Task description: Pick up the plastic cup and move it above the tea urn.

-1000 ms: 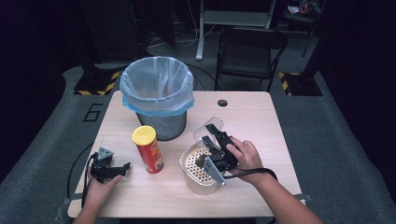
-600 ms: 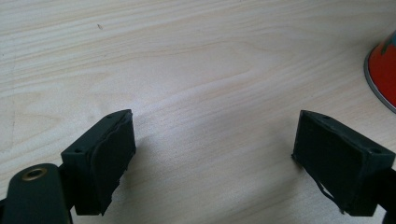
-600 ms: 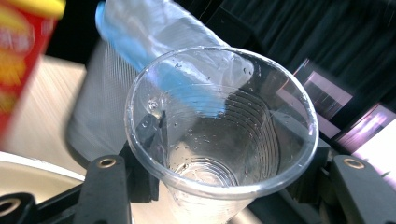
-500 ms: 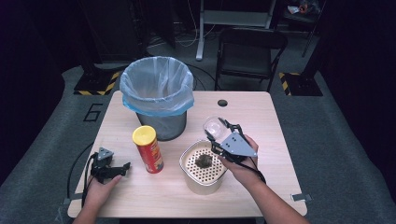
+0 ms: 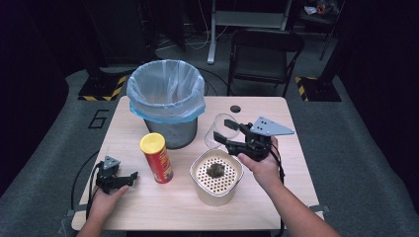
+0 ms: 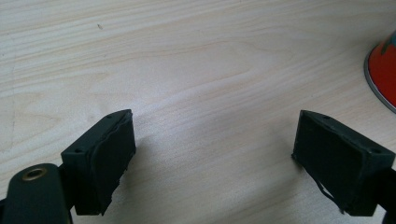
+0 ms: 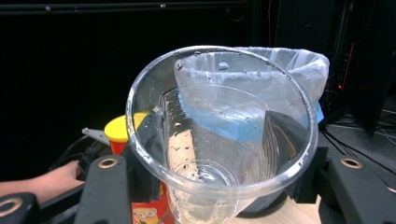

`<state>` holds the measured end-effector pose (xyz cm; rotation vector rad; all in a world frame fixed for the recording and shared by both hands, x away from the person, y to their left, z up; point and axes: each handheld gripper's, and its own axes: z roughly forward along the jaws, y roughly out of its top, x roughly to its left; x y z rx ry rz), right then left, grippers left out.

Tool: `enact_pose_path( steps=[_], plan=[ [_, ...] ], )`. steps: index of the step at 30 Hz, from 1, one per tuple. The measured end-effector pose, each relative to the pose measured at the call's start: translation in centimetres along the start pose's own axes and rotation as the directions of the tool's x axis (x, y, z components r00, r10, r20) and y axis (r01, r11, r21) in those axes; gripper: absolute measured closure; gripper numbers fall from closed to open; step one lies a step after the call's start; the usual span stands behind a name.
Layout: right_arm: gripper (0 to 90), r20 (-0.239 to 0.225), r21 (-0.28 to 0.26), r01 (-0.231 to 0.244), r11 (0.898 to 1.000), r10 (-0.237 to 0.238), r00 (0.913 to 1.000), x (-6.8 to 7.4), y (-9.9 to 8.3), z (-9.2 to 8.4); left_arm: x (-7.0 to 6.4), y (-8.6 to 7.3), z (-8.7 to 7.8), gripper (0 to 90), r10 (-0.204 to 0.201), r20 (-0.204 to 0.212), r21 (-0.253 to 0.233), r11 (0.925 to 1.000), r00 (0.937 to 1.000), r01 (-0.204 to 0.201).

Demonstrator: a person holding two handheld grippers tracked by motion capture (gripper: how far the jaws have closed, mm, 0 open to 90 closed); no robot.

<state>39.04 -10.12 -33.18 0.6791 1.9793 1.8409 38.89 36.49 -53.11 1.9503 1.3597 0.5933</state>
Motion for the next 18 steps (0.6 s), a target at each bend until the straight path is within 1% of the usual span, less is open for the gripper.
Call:
enact_pose_path(
  steps=[3, 4, 5, 6, 9, 12, 13, 14, 15, 16, 17, 18],
  plan=[
    [40.2, 0.025, -0.003, 0.008, 1.0, -0.008, 0.9997, 0.1, 0.2, 0.0, 0.0, 0.0, 0.0, 12.4, -0.005, 0.005, 0.0, 1.0, 1.0, 0.005],
    [40.2, 0.028, 0.001, -0.007, 1.0, 0.007, 0.9996, 0.2, 0.2, 0.0, 0.0, 0.0, 0.0, 11.9, 0.003, 0.001, 0.001, 1.0, 1.0, -0.003],
    [40.2, 0.027, -0.001, -0.014, 1.0, 0.014, 0.9995, 0.3, 0.2, 0.0, 0.0, 0.0, 0.0, 11.7, 0.0, 0.004, 0.005, 1.0, 1.0, 0.0],
    [40.2, 0.022, -0.006, -0.01, 1.0, 0.01, 0.9997, 0.3, 0.3, 0.1, 0.0, 0.0, 0.0, 11.7, 0.001, 0.004, 0.005, 1.0, 1.0, -0.001],
    [40.1, 0.021, 0.001, 0.001, 1.0, -0.001, 0.9998, 0.5, 1.0, 0.0, 0.0, 0.0, 0.0, 11.4, 0.005, 0.005, 0.005, 1.0, 1.0, -0.005],
    [40.1, 0.029, 0.001, 0.029, 1.0, -0.029, 0.9992, 0.7, 2.4, 0.0, 0.0, 0.0, 0.0, 11.3, 0.0, 0.007, 0.007, 1.0, 1.0, 0.0],
    [40.1, 0.036, 0.005, 0.048, 0.999, -0.048, 0.9982, 0.7, 3.3, 0.2, 0.0, 0.0, 0.0, 11.3, 0.0, 0.007, 0.007, 1.0, 1.0, 0.0],
    [40.1, 0.047, 0.005, 0.069, 0.998, -0.069, 0.9965, 0.5, 3.8, 0.5, 0.0, 0.0, 0.0, 11.3, 0.001, 0.007, 0.007, 1.0, 1.0, -0.001],
    [40.2, 0.057, 0.004, 0.078, 0.997, -0.078, 0.9953, 0.4, 4.4, 0.8, 0.0, 0.0, 0.0, 11.3, 0.001, 0.007, 0.007, 1.0, 1.0, -0.001],
    [40.2, 0.057, 0.004, 0.078, 0.997, -0.078, 0.9953, 0.4, 4.4, 0.8, 0.0, 0.0, 0.0, 11.3, 0.0, 0.007, 0.007, 1.0, 1.0, 0.0],
    [40.2, 0.056, 0.015, 0.073, 0.997, -0.074, 0.9957, 0.0, 5.5, 1.5, 0.0, 0.0, 0.0, 11.3, 0.003, 0.005, 0.002, 1.0, 1.0, -0.003],
    [40.2, 0.061, 0.015, 0.081, 0.997, -0.081, 0.9948, -0.2, 6.2, 1.9, 0.0, 0.0, 0.0, 11.3, 0.001, 0.005, 0.001, 1.0, 1.0, -0.001]
  ],
)
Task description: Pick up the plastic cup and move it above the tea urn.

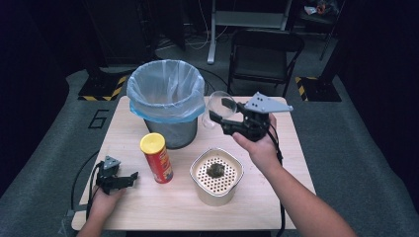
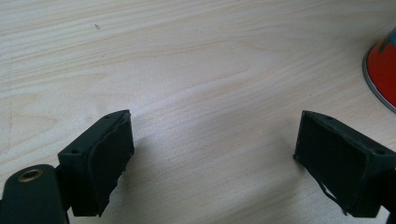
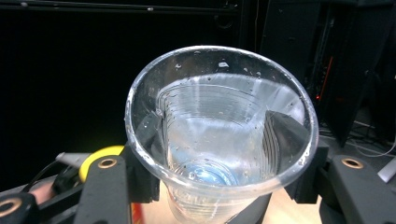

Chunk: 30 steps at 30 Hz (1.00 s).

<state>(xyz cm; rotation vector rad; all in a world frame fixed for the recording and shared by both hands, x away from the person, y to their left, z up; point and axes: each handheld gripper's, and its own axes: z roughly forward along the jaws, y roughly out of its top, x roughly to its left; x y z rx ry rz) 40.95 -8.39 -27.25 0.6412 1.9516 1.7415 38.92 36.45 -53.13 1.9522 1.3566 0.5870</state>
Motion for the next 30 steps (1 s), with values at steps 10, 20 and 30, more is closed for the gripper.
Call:
enact_pose_path(
  steps=[10, 20, 30],
  plan=[
    [39.9, 0.033, 0.021, 0.005, 1.0, -0.006, 0.9994, -2.0, 5.3, 5.9, 0.0, 0.0, 0.0, 11.6, -0.002, 0.0, -0.001, 1.0, 1.0, 0.002],
    [39.2, 0.052, 0.07, -0.007, 0.998, 0.003, 0.9987, -2.4, 6.4, 12.5, 0.0, 0.1, -0.1, 11.7, 0.004, 0.003, 0.017, 0.9999, 1.0, -0.004],
    [39.9, 0.033, 0.13, -0.053, 0.99, 0.049, 0.9982, -2.2, 5.7, 17.0, 0.1, 0.1, -0.2, 11.7, 0.006, 0.003, 0.019, 0.9998, 1.0, -0.006]
  ],
)
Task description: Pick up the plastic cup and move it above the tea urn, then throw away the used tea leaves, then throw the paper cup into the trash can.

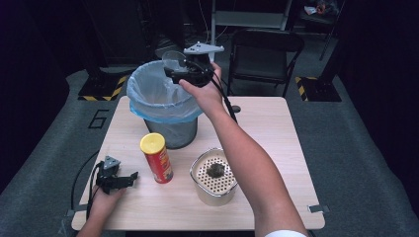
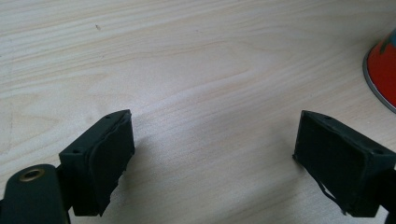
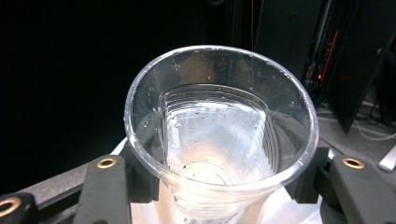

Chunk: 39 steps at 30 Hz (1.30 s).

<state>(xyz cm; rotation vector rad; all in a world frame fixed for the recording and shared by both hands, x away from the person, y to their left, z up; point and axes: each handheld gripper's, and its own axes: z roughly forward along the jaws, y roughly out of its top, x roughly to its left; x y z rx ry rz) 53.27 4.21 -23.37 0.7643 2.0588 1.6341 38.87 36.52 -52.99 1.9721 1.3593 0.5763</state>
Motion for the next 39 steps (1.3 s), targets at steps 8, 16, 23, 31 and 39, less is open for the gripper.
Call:
enact_pose_path(
  steps=[8, 16, 23, 31, 39],
  plan=[
    [23.8, 0.009, 0.009, -0.018, 1.0, 0.018, 0.9998, 1.1, -1.0, 2.8, 0.0, 0.0, 0.0, 11.8, -0.001, 0.0, -0.001, 1.0, 1.0, 0.001],
    [15.9, -0.01, 0.025, -0.019, 1.0, 0.019, 0.9998, 1.0, -1.1, 1.9, 0.0, 0.0, 0.0, 11.8, -0.006, 0.001, 0.001, 1.0, 1.0, 0.006],
    [23.7, 0.026, 0.018, 0.013, 1.0, -0.014, 0.9996, 0.7, -1.7, -0.4, -0.2, 0.2, -0.3, 15.8, 0.0, -0.002, 0.021, 0.9998, 1.0, 0.0],
    [31.1, 0.011, -0.013, 0.05, 0.999, -0.05, 0.9987, 1.1, -2.6, -3.7, -0.4, 0.5, -0.8, 16.0, -0.043, 0.02, -0.017, 0.9989, 0.9989, 0.043],
    [34.9, 0.037, 0.0, 0.059, 0.998, -0.059, 0.9976, 0.0, -5.2, -8.1, -1.2, 1.3, -2.3, 13.8, -0.067, 0.074, -0.07, 0.995, 0.995, 0.072]
  ],
)
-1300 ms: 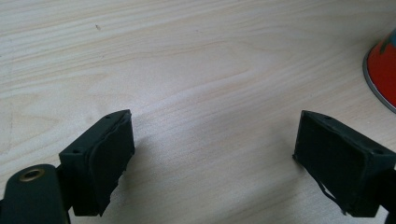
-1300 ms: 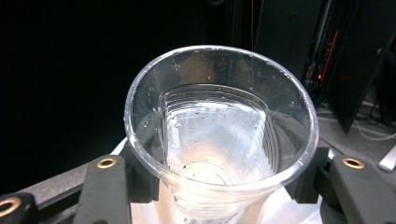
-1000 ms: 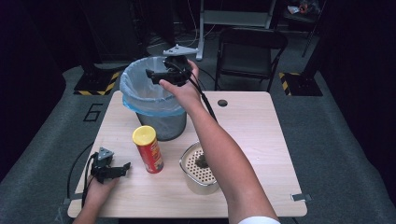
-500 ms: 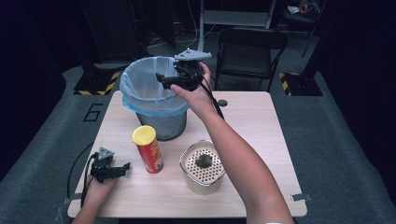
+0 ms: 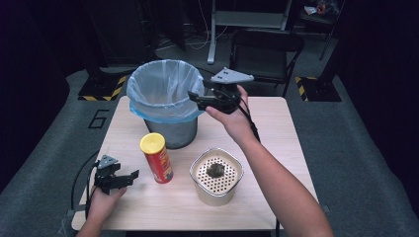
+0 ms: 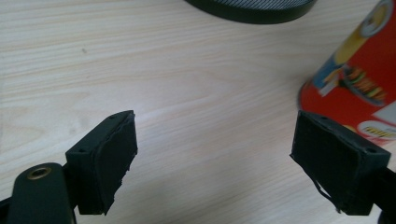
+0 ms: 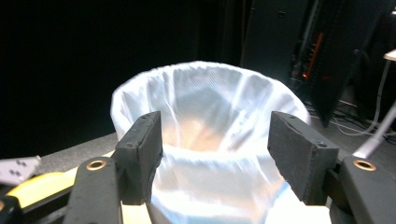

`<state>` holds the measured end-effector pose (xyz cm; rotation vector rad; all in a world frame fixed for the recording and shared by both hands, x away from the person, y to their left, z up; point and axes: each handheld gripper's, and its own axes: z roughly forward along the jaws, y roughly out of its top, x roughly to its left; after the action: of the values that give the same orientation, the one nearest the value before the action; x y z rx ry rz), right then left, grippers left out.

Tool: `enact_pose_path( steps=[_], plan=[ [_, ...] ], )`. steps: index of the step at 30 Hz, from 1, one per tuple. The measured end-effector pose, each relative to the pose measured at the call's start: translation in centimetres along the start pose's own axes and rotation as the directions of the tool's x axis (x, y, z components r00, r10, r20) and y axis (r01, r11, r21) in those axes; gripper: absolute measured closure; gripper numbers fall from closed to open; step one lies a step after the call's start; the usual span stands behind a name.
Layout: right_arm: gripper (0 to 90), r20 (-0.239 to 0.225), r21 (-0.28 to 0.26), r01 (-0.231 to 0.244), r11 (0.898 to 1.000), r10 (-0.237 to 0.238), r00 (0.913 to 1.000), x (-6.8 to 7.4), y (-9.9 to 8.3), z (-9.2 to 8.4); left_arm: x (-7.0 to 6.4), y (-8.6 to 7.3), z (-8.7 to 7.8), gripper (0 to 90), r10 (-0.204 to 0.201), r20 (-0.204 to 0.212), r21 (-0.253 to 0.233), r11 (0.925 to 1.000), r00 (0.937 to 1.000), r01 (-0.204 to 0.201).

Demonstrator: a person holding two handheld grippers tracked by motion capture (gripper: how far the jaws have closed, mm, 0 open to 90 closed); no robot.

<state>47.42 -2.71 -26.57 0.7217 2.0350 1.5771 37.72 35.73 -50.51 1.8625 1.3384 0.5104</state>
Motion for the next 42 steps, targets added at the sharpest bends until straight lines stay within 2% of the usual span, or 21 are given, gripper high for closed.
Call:
enact_pose_path(
  steps=[3, 8, 12, 15, 16, 17, 21, 24, 26, 27, 30, 35, 42],
  plan=[
    [34.0, 0.023, -0.004, -0.023, 1.0, 0.023, 0.9995, -0.6, -1.3, -1.4, -0.5, 0.3, -0.3, 13.3, 0.007, 0.012, -0.003, 1.0, 0.9999, -0.007],
    [33.9, 0.081, 0.012, -0.028, 1.0, 0.027, 0.9963, -1.7, -3.5, -4.0, -1.3, 0.9, -0.8, 13.1, 0.019, 0.047, -0.01, 0.9998, 0.9987, -0.019],
    [33.9, 0.113, 0.031, -0.06, 0.998, 0.056, 0.992, -2.5, -5.4, -5.8, -2.2, 1.6, -1.2, 14.4, 0.019, 0.113, -0.009, 0.9998, 0.9934, -0.019],
    [33.2, 0.127, 0.026, -0.101, 0.995, 0.097, 0.9872, -2.8, -7.1, -6.9, -3.4, 2.4, -1.6, 14.6, 0.064, 0.136, 0.004, 0.9979, 0.9887, -0.065],
    [33.2, 0.127, 0.026, -0.101, 0.995, 0.097, 0.9872, -2.8, -7.1, -6.9, -3.4, 2.4, -1.6, 14.4, 0.064, 0.136, 0.004, 0.9979, 0.9887, -0.065],
    [32.8, 0.154, 0.03, -0.116, 0.993, 0.11, 0.982, -3.0, -8.6, -7.8, -3.6, 2.5, -1.6, 14.4, 0.063, 0.138, -0.005, 0.998, 0.9884, -0.063],
    [32.4, 0.203, 0.052, -0.098, 0.994, 0.086, 0.9755, -3.4, -10.7, -9.1, -4.9, 3.2, -2.2, 13.7, 0.083, 0.162, -0.026, 0.9964, 0.9833, -0.08],
    [32.4, 0.232, 0.059, -0.1, 0.993, 0.084, 0.9691, -3.7, -11.9, -10.1, -5.6, 3.5, -2.5, 13.7, 0.119, 0.174, -0.032, 0.9928, 0.9775, -0.115],
    [32.4, 0.238, 0.053, -0.115, 0.992, 0.099, 0.9663, -3.8, -12.4, -10.6, -6.0, 3.6, -2.6, 13.6, 0.122, 0.187, -0.037, 0.9925, 0.9748, -0.117],
    [32.4, 0.24, 0.054, -0.112, 0.992, 0.096, 0.9661, -3.8, -12.6, -10.8, -6.2, 3.6, -2.6, 13.6, 0.124, 0.186, -0.051, 0.9919, 0.9748, -0.116],
    [32.4, 0.253, 0.057, -0.087, 0.995, 0.07, 0.9648, -3.7, -13.2, -11.5, -6.6, 3.8, -2.6, 13.6, 0.121, 0.206, -0.049, 0.9923, 0.9709, -0.114],
    [32.4, 0.264, 0.049, -0.106, 0.993, 0.089, 0.9603, -3.8, -14.6, -12.8, -7.3, 4.1, -2.2, 13.5, 0.126, 0.217, -0.055, 0.9917, 0.968, -0.117],
    [32.0, 0.327, 0.094, -0.118, 0.989, 0.081, 0.9416, -4.5, -16.9, -13.8, -7.7, 4.5, -0.9, 13.8, 0.116, 0.224, -0.056, 0.9928, 0.9677, -0.106]
  ],
)
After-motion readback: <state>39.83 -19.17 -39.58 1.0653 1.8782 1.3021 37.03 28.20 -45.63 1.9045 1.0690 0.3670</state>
